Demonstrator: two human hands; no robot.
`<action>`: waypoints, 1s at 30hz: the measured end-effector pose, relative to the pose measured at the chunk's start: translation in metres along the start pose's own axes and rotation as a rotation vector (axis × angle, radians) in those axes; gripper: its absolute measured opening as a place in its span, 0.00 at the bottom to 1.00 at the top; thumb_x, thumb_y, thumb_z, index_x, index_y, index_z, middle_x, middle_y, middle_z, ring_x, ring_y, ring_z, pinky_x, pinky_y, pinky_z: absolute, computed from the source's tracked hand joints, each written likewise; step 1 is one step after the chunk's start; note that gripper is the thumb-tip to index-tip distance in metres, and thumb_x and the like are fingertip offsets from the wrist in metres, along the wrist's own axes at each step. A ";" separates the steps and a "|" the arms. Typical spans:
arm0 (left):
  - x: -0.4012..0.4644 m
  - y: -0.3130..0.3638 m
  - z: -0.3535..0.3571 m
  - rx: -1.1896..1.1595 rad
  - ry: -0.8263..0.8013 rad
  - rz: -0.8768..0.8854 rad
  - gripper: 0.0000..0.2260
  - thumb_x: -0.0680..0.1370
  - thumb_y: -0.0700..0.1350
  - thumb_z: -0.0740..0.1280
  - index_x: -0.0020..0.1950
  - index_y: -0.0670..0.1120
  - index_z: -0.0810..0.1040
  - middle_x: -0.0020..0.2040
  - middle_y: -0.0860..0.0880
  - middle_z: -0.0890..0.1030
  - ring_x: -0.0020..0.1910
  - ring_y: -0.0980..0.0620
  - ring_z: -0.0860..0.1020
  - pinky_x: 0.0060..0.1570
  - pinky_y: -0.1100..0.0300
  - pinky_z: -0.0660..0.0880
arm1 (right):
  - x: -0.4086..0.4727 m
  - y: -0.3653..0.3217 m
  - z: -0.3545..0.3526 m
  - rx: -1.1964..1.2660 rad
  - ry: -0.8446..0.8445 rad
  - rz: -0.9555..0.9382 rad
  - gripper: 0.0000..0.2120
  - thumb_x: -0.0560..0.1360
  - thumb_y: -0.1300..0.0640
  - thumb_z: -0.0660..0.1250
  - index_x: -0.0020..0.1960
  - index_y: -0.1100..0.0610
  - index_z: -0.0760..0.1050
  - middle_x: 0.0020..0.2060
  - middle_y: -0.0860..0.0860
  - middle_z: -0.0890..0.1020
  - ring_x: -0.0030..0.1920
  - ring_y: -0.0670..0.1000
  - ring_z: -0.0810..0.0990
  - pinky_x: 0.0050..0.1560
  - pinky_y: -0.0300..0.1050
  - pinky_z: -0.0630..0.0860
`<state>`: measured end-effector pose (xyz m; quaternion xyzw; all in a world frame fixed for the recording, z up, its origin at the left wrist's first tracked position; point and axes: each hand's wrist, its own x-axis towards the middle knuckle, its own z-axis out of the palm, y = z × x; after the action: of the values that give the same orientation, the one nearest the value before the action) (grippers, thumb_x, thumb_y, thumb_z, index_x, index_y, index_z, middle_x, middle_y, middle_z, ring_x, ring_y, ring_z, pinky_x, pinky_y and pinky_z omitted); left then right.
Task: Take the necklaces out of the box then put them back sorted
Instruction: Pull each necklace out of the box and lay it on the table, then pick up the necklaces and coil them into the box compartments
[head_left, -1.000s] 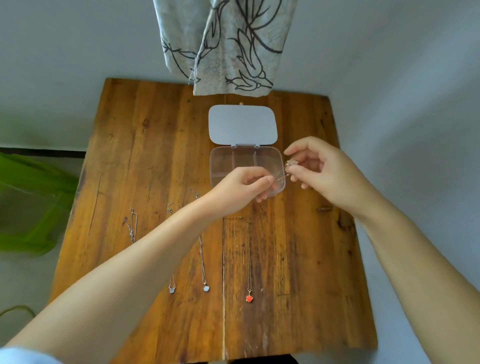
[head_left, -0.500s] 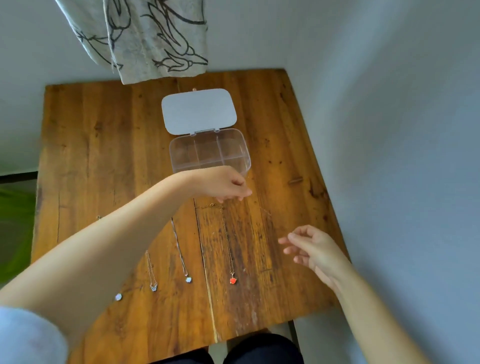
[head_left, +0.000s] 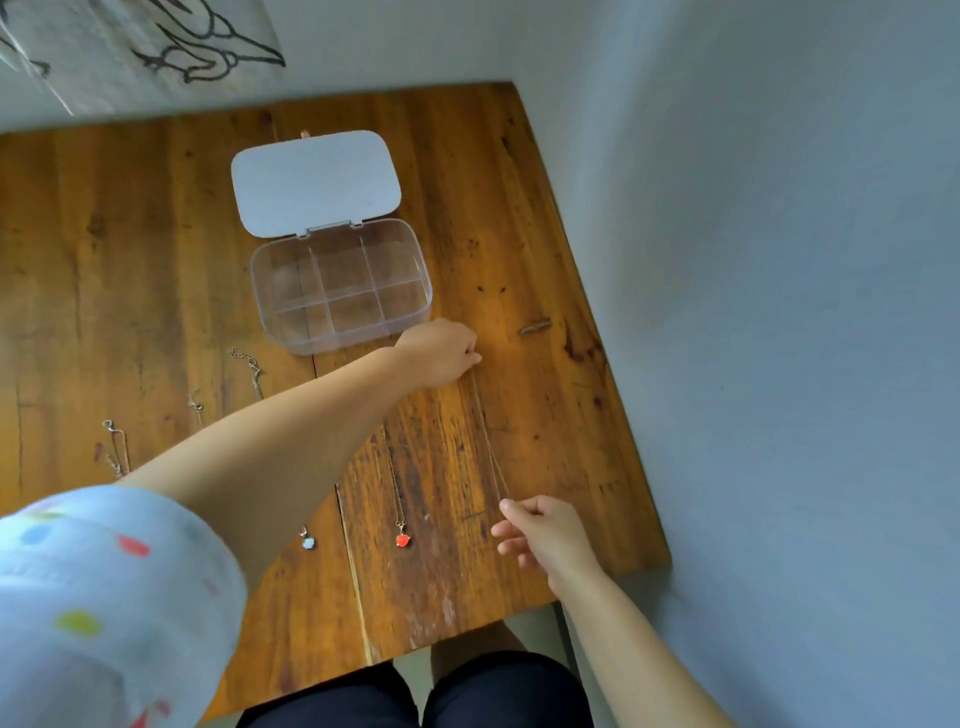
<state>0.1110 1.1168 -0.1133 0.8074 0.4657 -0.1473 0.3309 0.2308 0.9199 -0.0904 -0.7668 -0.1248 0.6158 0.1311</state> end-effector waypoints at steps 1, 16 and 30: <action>0.002 0.000 0.004 0.006 0.022 0.005 0.12 0.80 0.49 0.58 0.40 0.44 0.70 0.41 0.46 0.74 0.40 0.47 0.74 0.36 0.55 0.70 | 0.002 -0.001 0.001 -0.026 0.003 -0.006 0.06 0.78 0.55 0.64 0.46 0.58 0.76 0.36 0.50 0.84 0.28 0.44 0.79 0.27 0.33 0.73; -0.005 -0.004 0.025 0.090 0.255 0.058 0.15 0.78 0.48 0.61 0.62 0.44 0.68 0.60 0.44 0.69 0.59 0.45 0.69 0.47 0.51 0.75 | 0.007 -0.019 -0.014 -0.362 -0.005 0.033 0.12 0.77 0.51 0.64 0.41 0.57 0.78 0.36 0.49 0.84 0.30 0.45 0.79 0.28 0.33 0.72; -0.265 -0.122 0.108 -0.504 0.552 -0.512 0.05 0.77 0.43 0.63 0.42 0.47 0.70 0.38 0.52 0.74 0.39 0.51 0.73 0.36 0.56 0.69 | -0.029 -0.104 0.121 -0.646 -0.234 -0.440 0.09 0.78 0.58 0.62 0.51 0.60 0.78 0.37 0.49 0.84 0.27 0.44 0.74 0.24 0.34 0.67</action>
<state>-0.1240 0.9127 -0.0968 0.5694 0.7426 0.1143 0.3336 0.1028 1.0124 -0.0519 -0.6483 -0.4871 0.5852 -0.0031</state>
